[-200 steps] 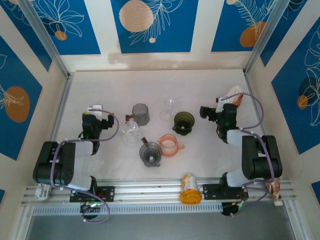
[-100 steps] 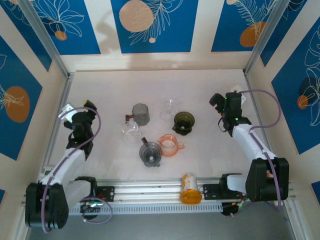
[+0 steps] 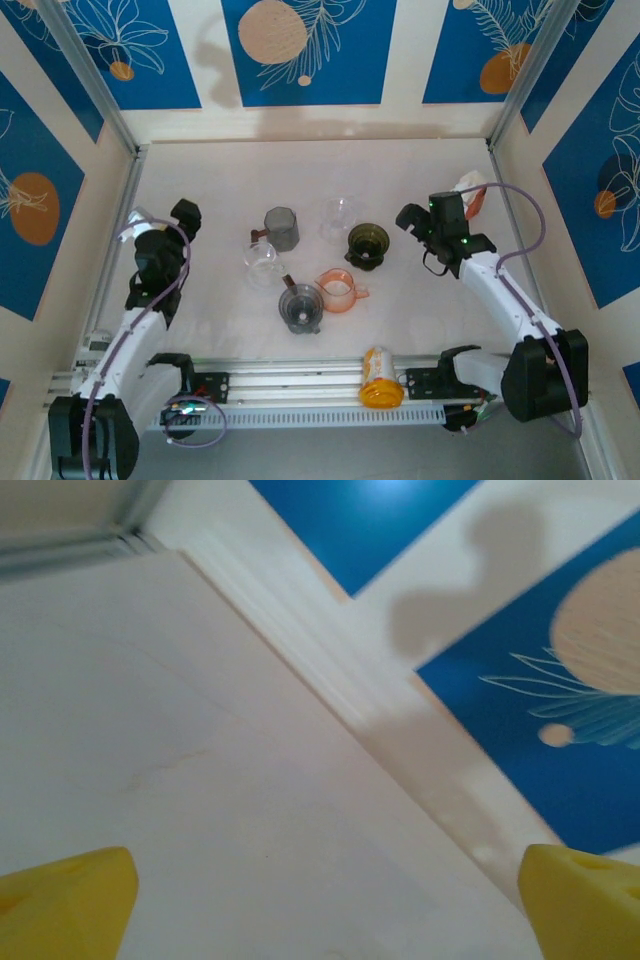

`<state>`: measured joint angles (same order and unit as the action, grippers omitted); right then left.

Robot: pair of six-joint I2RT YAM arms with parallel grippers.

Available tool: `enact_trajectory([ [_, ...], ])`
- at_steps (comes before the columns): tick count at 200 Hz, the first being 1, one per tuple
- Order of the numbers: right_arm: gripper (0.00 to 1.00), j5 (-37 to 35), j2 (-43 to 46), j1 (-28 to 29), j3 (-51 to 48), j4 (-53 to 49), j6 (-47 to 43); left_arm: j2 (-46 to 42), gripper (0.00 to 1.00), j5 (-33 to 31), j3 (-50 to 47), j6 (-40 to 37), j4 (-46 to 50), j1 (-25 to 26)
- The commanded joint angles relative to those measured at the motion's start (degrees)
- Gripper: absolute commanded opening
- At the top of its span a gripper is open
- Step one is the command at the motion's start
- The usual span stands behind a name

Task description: Place the coffee filter in the dripper

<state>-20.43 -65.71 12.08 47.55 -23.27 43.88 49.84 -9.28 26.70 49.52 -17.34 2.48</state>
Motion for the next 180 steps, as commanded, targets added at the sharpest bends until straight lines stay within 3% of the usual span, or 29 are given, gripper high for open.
enact_trajectory([
  [1, 1.00, 4.68, 1.91, 2.47, 1.86, -4.71, -2.46, -0.88, 0.91, 12.23, 4.11, 0.58, 7.76, -0.21],
  [31, 0.94, 9.13, 3.58, 8.33, 0.99, -6.85, -4.49, -0.36, 0.87, 22.52, 7.03, 0.33, 17.37, 2.28],
  [52, 0.89, 9.62, 4.62, 14.55, 0.26, -7.52, -5.55, -2.07, 0.82, 25.22, 6.54, -0.64, 22.30, 6.68],
  [113, 0.86, 5.17, 3.70, 26.03, -0.73, -10.45, -4.19, -7.38, 0.61, 20.36, 5.63, -7.14, 40.88, 24.26],
  [131, 0.85, 3.87, 2.45, 29.37, 0.45, -10.91, -4.92, -7.50, 0.56, 22.40, 3.26, -6.40, 41.00, 27.01],
  [180, 0.85, -0.18, -0.79, 33.02, 2.39, -13.65, -3.84, -5.23, 0.55, 19.69, 0.50, -4.19, 38.80, 40.77],
])
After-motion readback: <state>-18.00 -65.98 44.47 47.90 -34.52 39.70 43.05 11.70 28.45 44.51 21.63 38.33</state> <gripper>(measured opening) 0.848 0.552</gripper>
